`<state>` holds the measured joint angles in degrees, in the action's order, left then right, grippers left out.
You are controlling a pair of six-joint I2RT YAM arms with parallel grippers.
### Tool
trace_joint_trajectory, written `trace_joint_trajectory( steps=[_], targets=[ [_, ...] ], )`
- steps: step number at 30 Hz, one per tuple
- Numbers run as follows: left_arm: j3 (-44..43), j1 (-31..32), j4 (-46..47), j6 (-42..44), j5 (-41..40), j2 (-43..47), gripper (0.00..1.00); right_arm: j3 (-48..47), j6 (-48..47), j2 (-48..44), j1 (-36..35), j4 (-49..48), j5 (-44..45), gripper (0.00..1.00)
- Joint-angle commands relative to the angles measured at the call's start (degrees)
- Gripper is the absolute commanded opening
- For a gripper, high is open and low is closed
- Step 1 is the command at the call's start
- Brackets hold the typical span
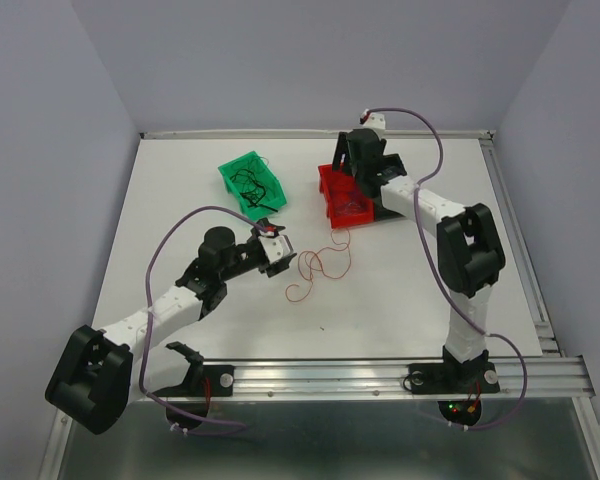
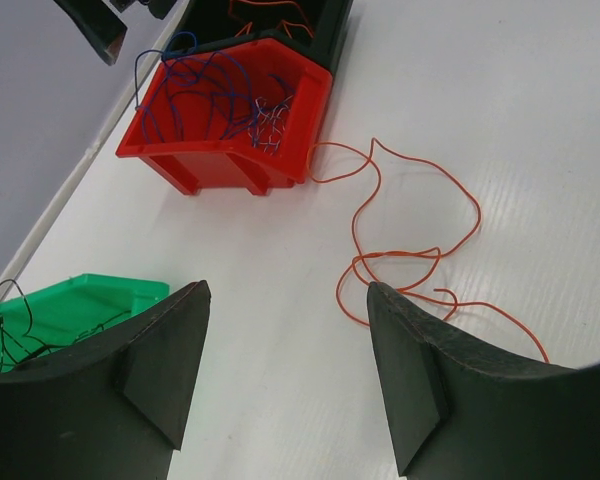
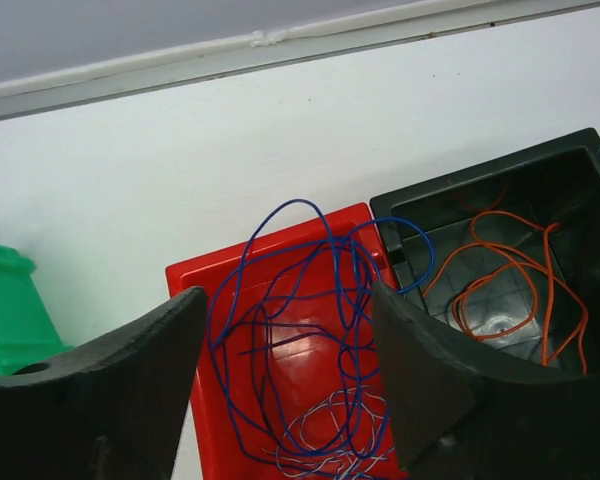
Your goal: Untangle the cables
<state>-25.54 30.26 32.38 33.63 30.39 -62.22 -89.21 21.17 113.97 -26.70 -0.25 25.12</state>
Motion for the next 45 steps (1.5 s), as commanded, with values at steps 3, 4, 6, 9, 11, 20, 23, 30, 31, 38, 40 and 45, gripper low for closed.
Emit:
trace_joint_trajectory(
  steps=[3, 4, 6, 9, 11, 20, 23, 30, 31, 38, 40, 45],
  targets=[
    [-2.67, -0.12, 1.37, 0.56, 1.16, 0.52, 0.75, -7.81, -0.43, 2.74, 0.16, 0.08, -2.01, 0.86],
    [-2.67, -0.11, 1.37, 0.65, 1.25, 0.43, 0.75, -8.61, -0.43, 3.35, 0.16, 1.73, -1.75, 0.86],
    [-2.59, -0.2, 1.37, 0.74, 1.16, 0.52, 0.75, -11.14, -0.69, 5.64, 0.16, 2.18, -1.66, 0.86],
    [-2.58, -0.12, 1.37, 0.83, 1.34, 0.25, 0.75, -15.19, -1.22, 9.41, 0.16, 4.55, -1.31, 0.88],
    [-2.67, -0.11, 1.37, 1.0, 1.34, 0.08, 0.75, -17.3, -1.3, 11.17, 0.16, 5.52, -0.96, 0.88],
    [-2.76, -0.11, 1.19, 1.27, 1.51, -0.54, 0.74, -20.22, -2.71, 15.05, 0.16, 8.6, 1.41, 0.84],
    [-2.76, -0.2, 1.28, 1.35, 1.51, -0.54, 0.74, -19.6, -2.98, 14.79, 0.07, 8.6, 1.94, 0.75],
    [-2.67, -0.11, 1.28, 1.27, 1.34, -0.19, 0.74, -18.19, -2.71, 13.38, 0.07, 8.6, 2.65, 0.41],
    [-2.67, -0.11, 1.19, 1.35, 1.42, -0.1, 0.74, -18.11, -2.62, 13.29, 0.07, 8.6, 2.65, 0.38],
    [-2.67, -0.12, 1.28, 1.35, 1.42, -0.19, 0.74, -16.26, -2.1, 11.8, 0.07, 8.43, 2.56, 0.04],
    [-2.67, -0.2, 1.28, 1.44, 1.34, -0.1, 0.74, -15.3, -1.4, 10.32, -0.02, 8.34, 2.13, 0.01],
    [-2.67, -0.11, 1.19, 1.53, 1.34, 0.08, 0.74, -9.69, -0.95, 6.45, -0.55, 5.97, 1.59, 0.01]
  ],
)
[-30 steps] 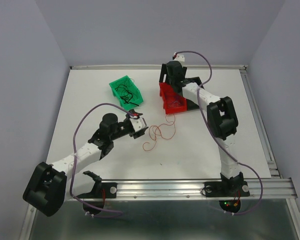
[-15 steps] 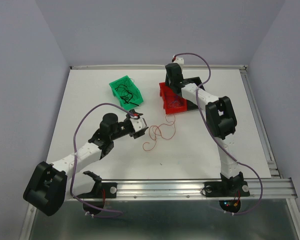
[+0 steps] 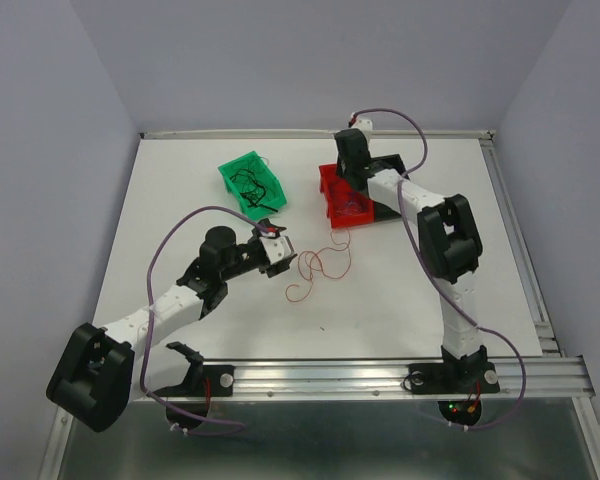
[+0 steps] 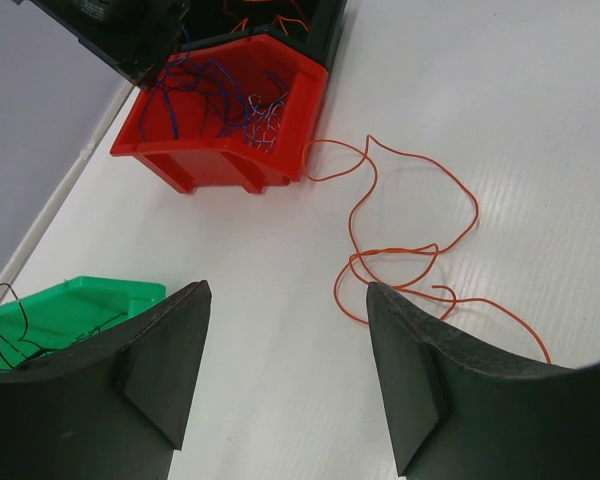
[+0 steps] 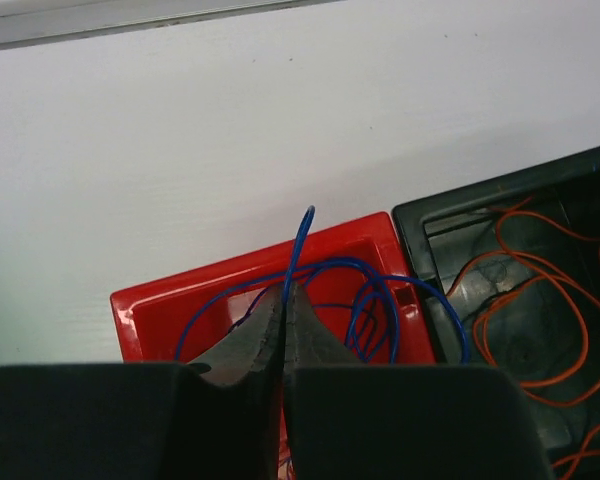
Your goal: Untangle the cables
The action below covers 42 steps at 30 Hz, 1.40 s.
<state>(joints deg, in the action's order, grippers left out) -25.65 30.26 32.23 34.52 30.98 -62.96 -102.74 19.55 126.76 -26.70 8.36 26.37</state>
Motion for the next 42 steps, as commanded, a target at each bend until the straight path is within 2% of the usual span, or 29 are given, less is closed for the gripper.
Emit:
trace_joint_trajectory(
  steps=[1, 9, 18, 36, 42],
  targets=[
    [-2.56, -0.11, 1.35, 0.63, 0.66, 0.73, 0.74, 4.91, 0.58, -7.05, -0.72, -3.52, 0.26, 0.01],
    [-2.48, -0.11, 1.43, 0.63, 0.57, 1.08, 0.74, 12.03, 3.38, -11.36, -1.43, -7.83, -4.13, 0.01],
    [-2.48, -0.2, 1.43, 0.72, 0.75, 0.91, 0.74, 15.9, 7.25, -7.32, -1.34, -12.49, -12.04, 0.01],
    [-2.13, -0.11, 1.43, 1.6, 1.01, 0.65, 0.74, 14.33, 7.7, 1.3, 0.95, -13.99, -9.76, 0.0],
    [-1.95, -0.2, 1.26, 2.22, 0.84, 0.73, 0.75, 12.83, 6.38, -4.04, 0.95, -13.11, -10.55, 0.15]
  ],
)
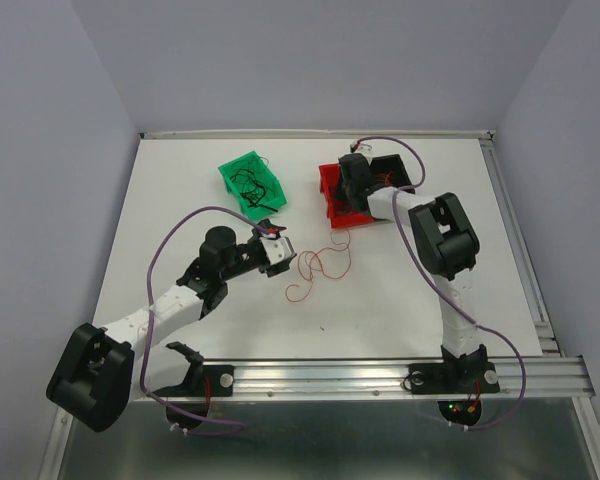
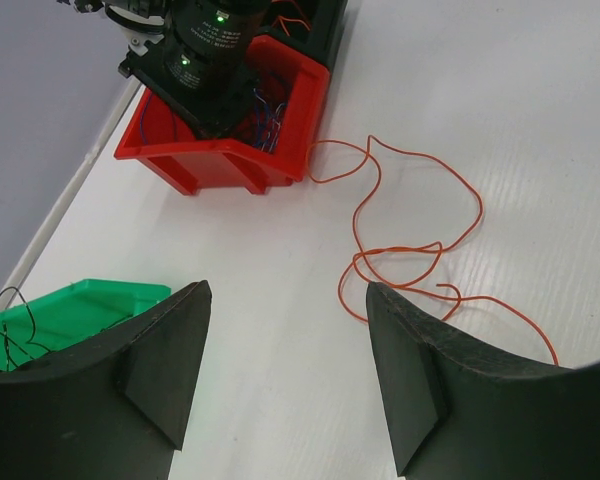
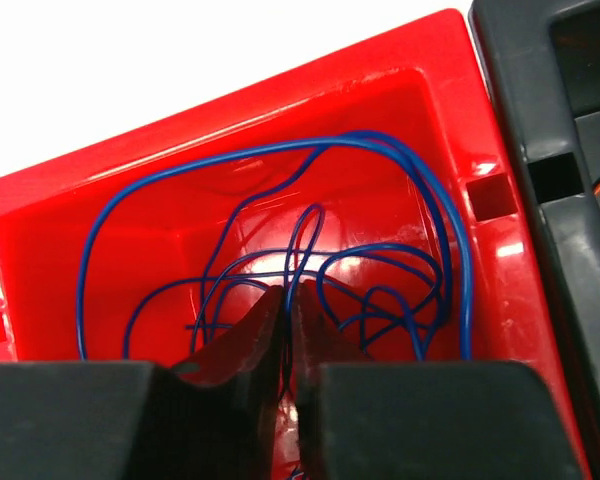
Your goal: Untangle the cables
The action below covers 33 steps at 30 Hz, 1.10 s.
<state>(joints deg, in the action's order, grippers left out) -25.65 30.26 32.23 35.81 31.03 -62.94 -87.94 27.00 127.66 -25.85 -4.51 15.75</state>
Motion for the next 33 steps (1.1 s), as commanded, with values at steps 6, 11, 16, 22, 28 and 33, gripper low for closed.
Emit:
trace_joint_trajectory(
  steps=[6, 11, 16, 22, 28, 33],
  targets=[
    [-1.86, -0.12, 1.35, 1.36, 0.7, 0.71, 0.76, -3.46, -2.48, -10.84, -0.17, 3.63, 1.48, 0.38],
    [-1.77, -0.11, 1.26, 2.24, 0.79, 0.53, 0.76, -3.11, -2.31, -13.31, -0.43, 6.25, 2.97, 0.46],
    [-1.95, -0.12, 1.17, 2.68, 0.53, -0.26, 0.77, -1.89, -1.69, -15.68, -0.87, 8.12, 4.03, 0.64],
    [-3.18, -0.03, 0.3, 2.86, 0.88, -3.41, 0.82, 4.16, -2.31, -22.7, -2.19, 9.6, 2.19, 0.73],
    [-7.22, 1.38, -4.19, 3.47, -0.17, -8.25, 0.85, 19.19, -2.4, -35.0, -6.14, 10.23, -0.55, 0.88],
    [-7.4, 2.08, -4.54, 2.77, -1.22, -7.73, 0.85, 34.12, -1.52, -44.06, -10.18, 10.14, -0.45, 1.0]
  ],
)
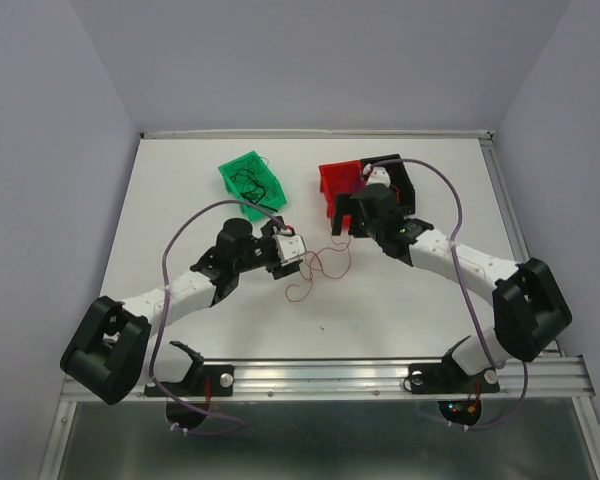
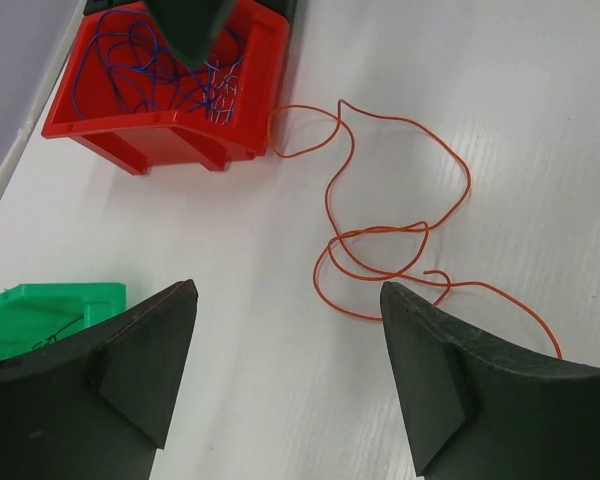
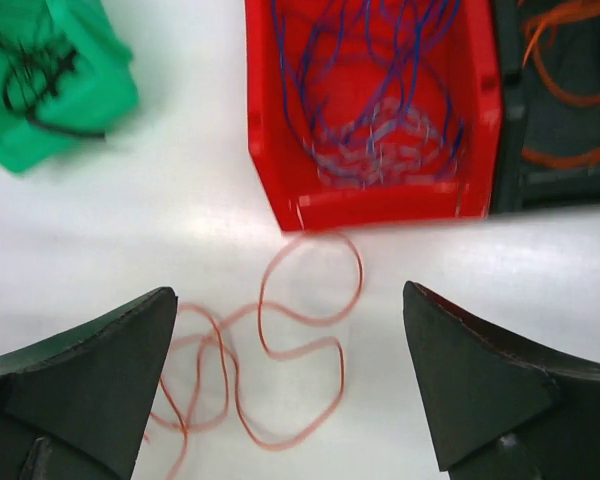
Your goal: Untangle the cables
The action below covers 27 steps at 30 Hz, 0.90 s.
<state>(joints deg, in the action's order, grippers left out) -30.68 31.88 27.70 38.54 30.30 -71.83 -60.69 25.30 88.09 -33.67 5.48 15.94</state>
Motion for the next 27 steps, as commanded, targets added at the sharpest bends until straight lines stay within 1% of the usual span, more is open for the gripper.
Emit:
trace_joint_trajectory(
  steps=[1, 2, 5, 8, 9, 10, 11, 13, 14, 16, 18, 20, 23, 24, 27],
  targets=[
    [-2.46, 0.47, -0.11, -0.31, -1.29, 1.17, 0.85, 8.29, 0.19, -5.29, -3.67, 0.06, -0.65, 1.0],
    [-2.72, 0.38, -0.11, -0.75, -2.08, 1.34, 0.85, 10.65, 0.1, -6.52, -4.55, -0.46, 0.04, 1.0],
    [-2.02, 0.11, 0.59, -1.36, -2.79, 3.8, 0.84, 13.04, -0.77, -6.62, -6.58, -2.82, 0.58, 1.0],
    [0.52, -1.37, 4.71, -4.25, -4.98, 9.15, 0.84, 16.47, -3.41, -6.18, -7.11, -8.98, -3.27, 1.0],
    [1.31, -2.16, 5.86, -5.31, -6.65, 10.82, 0.85, 16.82, -4.11, -5.92, -7.37, -10.03, -6.77, 1.0],
    [2.45, -4.87, 8.05, -8.11, -6.84, 13.97, 0.88, 17.35, -5.68, -5.31, -8.33, -12.05, -8.02, 1.0],
    [2.9, -6.29, 8.68, -9.35, -6.4, 15.39, 0.89, 17.18, -6.05, -4.69, -9.12, -12.33, -8.03, 1.0],
    [2.64, -9.8, 9.03, -11.99, -4.3, 17.94, 0.9, 16.13, -8.32, -2.33, -12.71, -12.42, -4.97, 1.0],
    [2.38, -12.78, 9.21, -14.09, -3.33, 18.3, 0.91, 14.73, -8.95, -1.36, -13.95, -12.42, -3.57, 1.0],
    [1.67, -14.99, 8.95, -15.51, -1.92, 18.66, 0.91, 13.41, -10.71, 1.53, -17.72, -12.42, -0.31, 1.0],
    [1.76, -16.49, 9.21, -15.78, -0.6, 18.66, 0.91, 11.39, -10.62, 3.3, -19.67, -12.42, 4.33, 1.0],
    [1.85, -16.41, 9.47, -15.69, -0.42, 18.48, 0.91, 9.37, -10.53, 5.84, -21.51, -12.16, 6.72, 1.0],
    [1.85, -16.5, 9.56, -15.43, 0.46, 17.87, 0.91, 7.08, -10.27, 9.79, -23.19, -10.41, 13.39, 1.0],
    [1.76, -16.5, 9.56, -15.34, 0.63, 17.52, 0.91, 5.25, -9.84, 10.77, -23.54, -9.7, 18.72, 1.0],
    [1.67, -16.5, 9.65, -15.17, 1.24, 16.9, 0.91, 3.56, -9.48, 14.29, -24.51, -7.85, 26.39, 1.0]
  ],
)
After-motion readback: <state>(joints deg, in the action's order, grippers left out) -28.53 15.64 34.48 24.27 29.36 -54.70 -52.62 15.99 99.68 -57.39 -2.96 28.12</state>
